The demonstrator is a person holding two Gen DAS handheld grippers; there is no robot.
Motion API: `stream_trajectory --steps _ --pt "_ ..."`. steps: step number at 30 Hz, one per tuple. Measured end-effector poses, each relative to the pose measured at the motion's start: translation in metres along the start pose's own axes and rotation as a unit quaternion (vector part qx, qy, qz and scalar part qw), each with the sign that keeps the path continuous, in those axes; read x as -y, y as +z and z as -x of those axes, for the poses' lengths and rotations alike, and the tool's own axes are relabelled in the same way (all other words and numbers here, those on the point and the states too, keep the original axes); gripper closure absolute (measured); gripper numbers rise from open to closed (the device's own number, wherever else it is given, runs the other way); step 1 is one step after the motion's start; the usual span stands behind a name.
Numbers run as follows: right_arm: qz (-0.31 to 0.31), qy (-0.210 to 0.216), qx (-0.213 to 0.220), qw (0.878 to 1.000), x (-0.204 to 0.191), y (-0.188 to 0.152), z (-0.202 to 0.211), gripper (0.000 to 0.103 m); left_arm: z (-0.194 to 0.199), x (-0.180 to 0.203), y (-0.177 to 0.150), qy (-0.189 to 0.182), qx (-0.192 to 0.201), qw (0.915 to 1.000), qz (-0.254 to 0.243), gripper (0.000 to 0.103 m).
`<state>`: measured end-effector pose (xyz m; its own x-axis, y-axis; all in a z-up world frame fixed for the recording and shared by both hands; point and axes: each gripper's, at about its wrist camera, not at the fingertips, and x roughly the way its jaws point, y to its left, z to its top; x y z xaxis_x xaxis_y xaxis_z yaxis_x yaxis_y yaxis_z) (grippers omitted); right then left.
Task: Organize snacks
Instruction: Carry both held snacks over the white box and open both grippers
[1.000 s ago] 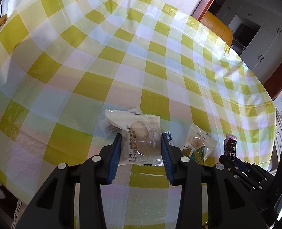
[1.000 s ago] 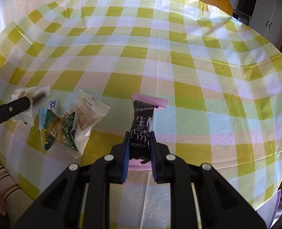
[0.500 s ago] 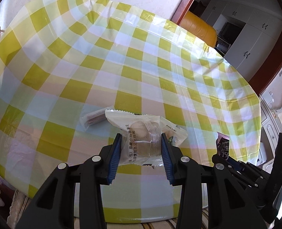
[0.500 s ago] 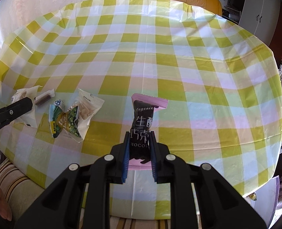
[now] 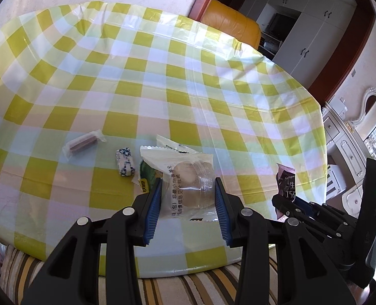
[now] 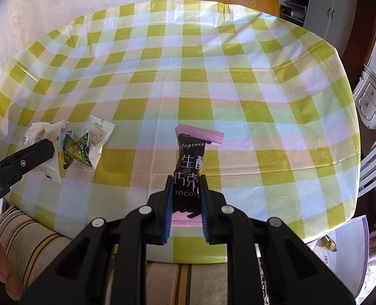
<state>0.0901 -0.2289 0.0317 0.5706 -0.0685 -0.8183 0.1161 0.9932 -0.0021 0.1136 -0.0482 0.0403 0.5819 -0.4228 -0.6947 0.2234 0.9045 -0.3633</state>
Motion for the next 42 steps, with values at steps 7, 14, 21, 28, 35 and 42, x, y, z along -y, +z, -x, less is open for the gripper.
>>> stream_trajectory --steps 7,14,21,28,35,42 --pt "-0.021 -0.011 0.0 1.0 0.026 -0.01 0.011 0.084 -0.005 0.034 -0.01 -0.027 -0.018 0.9989 -0.034 0.064" --pt "-0.043 -0.027 -0.002 0.999 0.056 -0.024 0.021 0.084 -0.01 0.069 -0.021 -0.057 -0.038 0.9956 -0.064 0.064" --pt "-0.07 -0.047 -0.001 0.996 0.089 -0.041 0.034 0.084 -0.017 0.099 -0.033 -0.083 -0.059 0.9906 -0.091 0.064" --pt "-0.102 -0.07 -0.001 0.992 0.127 -0.061 0.044 0.084 -0.026 0.132 -0.046 -0.11 -0.084 0.9835 -0.117 0.064" --pt "-0.134 -0.102 -0.009 0.986 0.165 -0.084 0.049 0.084 -0.038 0.171 -0.063 -0.136 -0.116 0.9719 -0.153 0.064" --pt "-0.161 -0.142 -0.017 0.977 0.197 -0.106 0.051 0.084 -0.051 0.209 -0.083 -0.163 -0.154 0.9567 -0.185 0.064"
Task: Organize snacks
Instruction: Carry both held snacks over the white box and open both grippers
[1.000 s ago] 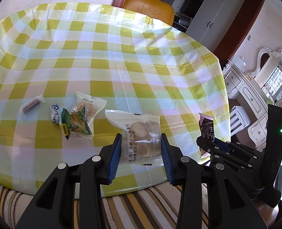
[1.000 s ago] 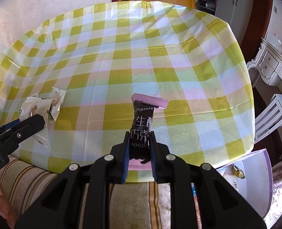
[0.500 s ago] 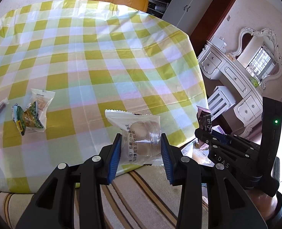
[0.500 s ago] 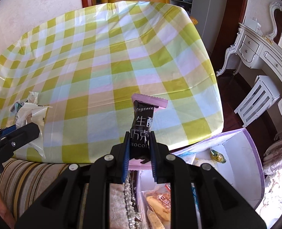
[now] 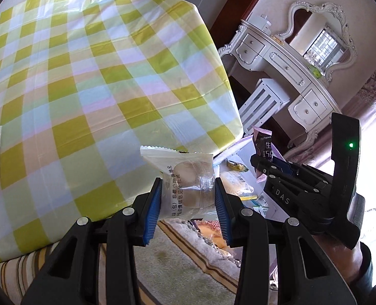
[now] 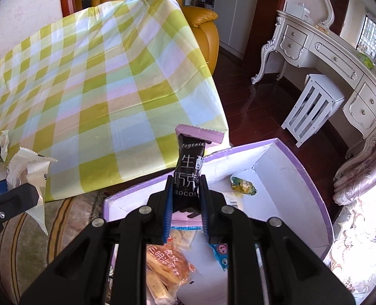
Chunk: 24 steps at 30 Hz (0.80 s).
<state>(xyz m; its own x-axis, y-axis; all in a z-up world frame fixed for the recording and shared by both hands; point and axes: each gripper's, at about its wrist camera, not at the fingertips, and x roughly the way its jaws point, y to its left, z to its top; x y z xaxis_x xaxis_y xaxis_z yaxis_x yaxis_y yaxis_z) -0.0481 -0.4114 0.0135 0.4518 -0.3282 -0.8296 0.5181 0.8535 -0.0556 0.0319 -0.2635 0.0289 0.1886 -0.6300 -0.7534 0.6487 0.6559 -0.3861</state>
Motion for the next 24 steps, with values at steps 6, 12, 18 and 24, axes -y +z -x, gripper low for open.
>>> stream_trajectory --steps 6,12,18,24 --pt "-0.017 -0.037 -0.004 0.999 0.025 -0.006 -0.005 0.084 -0.021 0.022 0.002 -0.017 -0.026 0.9994 -0.016 0.064" --pt "-0.042 -0.053 -0.009 0.998 0.045 -0.012 -0.008 0.083 -0.037 0.036 0.007 -0.033 -0.039 0.9984 -0.023 0.063" --pt "-0.051 -0.075 -0.001 0.996 0.053 -0.013 -0.005 0.042 -0.039 0.039 0.01 -0.037 -0.034 0.9985 -0.02 0.038" --pt "-0.053 -0.074 -0.005 0.996 0.051 -0.012 -0.007 0.036 -0.036 0.035 0.01 -0.033 -0.03 0.9989 -0.012 0.037"
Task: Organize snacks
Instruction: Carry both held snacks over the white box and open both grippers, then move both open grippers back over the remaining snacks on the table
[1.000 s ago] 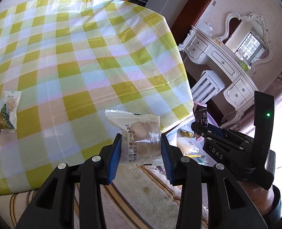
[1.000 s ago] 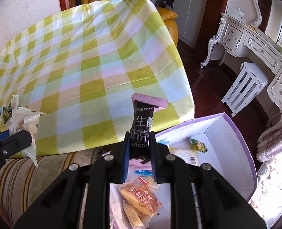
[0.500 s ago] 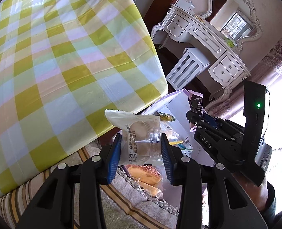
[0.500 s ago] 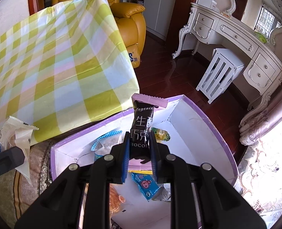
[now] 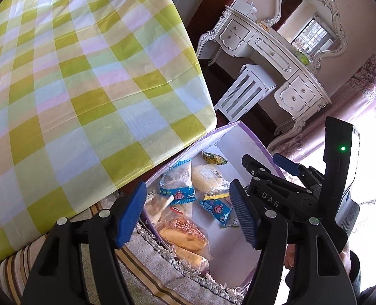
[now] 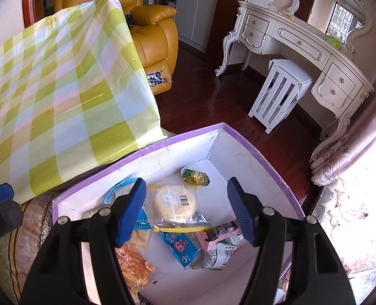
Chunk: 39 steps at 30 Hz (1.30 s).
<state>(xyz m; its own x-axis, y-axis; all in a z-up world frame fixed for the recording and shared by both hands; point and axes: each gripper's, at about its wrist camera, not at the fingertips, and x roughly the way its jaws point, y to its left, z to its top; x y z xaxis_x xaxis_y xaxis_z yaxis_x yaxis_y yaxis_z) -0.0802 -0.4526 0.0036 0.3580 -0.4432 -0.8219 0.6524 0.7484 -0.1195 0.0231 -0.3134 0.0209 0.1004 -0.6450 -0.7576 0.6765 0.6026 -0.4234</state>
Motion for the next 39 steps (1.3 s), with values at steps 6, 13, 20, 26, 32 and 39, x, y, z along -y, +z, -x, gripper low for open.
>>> stream_trajectory --steps 6,13,20,26,32,39 --pt "0.001 0.004 0.005 1.0 -0.003 0.001 0.004 0.033 0.008 -0.01 0.002 0.012 0.013 0.9998 0.012 0.037" --pt "0.007 0.021 0.008 1.0 -0.018 0.007 0.009 0.03 0.027 -0.034 0.006 0.039 0.041 0.9979 0.031 0.037" --pt "0.024 0.047 0.016 0.998 -0.048 0.016 0.02 0.027 0.061 -0.078 0.009 0.083 0.083 0.9909 0.066 0.037" --pt "0.034 0.077 0.013 0.996 -0.076 0.024 0.026 0.027 0.09 -0.126 0.005 0.103 0.11 0.9816 0.117 0.037" --pt "0.046 0.113 0.007 0.992 -0.104 0.027 0.031 0.026 0.12 -0.177 -0.009 0.128 0.135 0.9665 0.178 0.037" --pt "0.074 0.138 0.007 0.988 -0.141 0.029 0.036 0.026 0.155 -0.241 -0.032 0.183 0.158 0.9348 0.26 0.036"
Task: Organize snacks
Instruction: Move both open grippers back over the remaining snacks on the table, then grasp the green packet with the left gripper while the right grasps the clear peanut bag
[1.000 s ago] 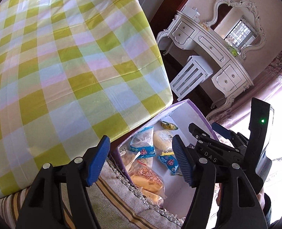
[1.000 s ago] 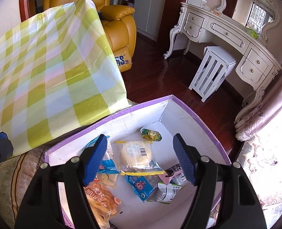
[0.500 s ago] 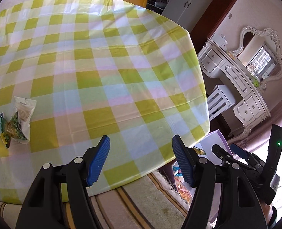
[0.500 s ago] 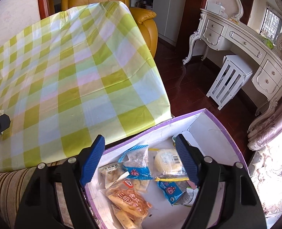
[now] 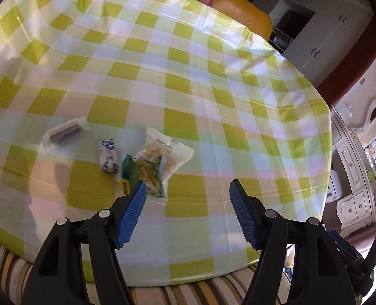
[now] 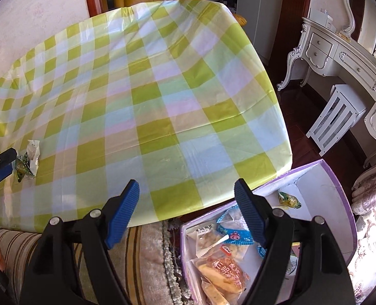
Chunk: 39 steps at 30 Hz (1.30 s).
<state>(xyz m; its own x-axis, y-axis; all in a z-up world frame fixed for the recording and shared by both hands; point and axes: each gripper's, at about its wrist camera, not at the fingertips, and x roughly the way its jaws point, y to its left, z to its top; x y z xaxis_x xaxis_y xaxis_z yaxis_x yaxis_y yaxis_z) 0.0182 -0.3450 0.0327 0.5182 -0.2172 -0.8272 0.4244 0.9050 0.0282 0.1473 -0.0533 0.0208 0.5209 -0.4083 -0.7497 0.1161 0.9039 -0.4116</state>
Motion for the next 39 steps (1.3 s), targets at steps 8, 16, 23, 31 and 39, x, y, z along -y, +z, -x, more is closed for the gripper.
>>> stream_trajectory --steps 8,16,23,31,39 --pt "0.019 0.037 -0.007 0.999 -0.037 0.008 -0.01 0.026 -0.016 -0.029 0.004 0.029 -0.035 0.9989 0.012 0.033" --pt "0.046 0.068 -0.012 0.997 -0.077 0.013 -0.016 0.026 -0.035 -0.033 0.008 0.047 -0.058 0.9972 0.001 0.033" --pt "0.063 0.083 -0.019 0.994 -0.108 0.016 -0.025 0.026 -0.039 -0.035 0.006 0.041 -0.063 0.9971 -0.001 0.065" --pt "0.087 0.102 -0.03 0.991 -0.151 0.015 -0.035 0.026 -0.021 -0.054 0.002 0.025 -0.048 0.9981 0.029 0.065" --pt "0.103 0.131 -0.049 0.985 -0.194 0.014 -0.047 0.026 0.006 -0.086 0.0 0.031 -0.011 0.9974 0.065 0.065"
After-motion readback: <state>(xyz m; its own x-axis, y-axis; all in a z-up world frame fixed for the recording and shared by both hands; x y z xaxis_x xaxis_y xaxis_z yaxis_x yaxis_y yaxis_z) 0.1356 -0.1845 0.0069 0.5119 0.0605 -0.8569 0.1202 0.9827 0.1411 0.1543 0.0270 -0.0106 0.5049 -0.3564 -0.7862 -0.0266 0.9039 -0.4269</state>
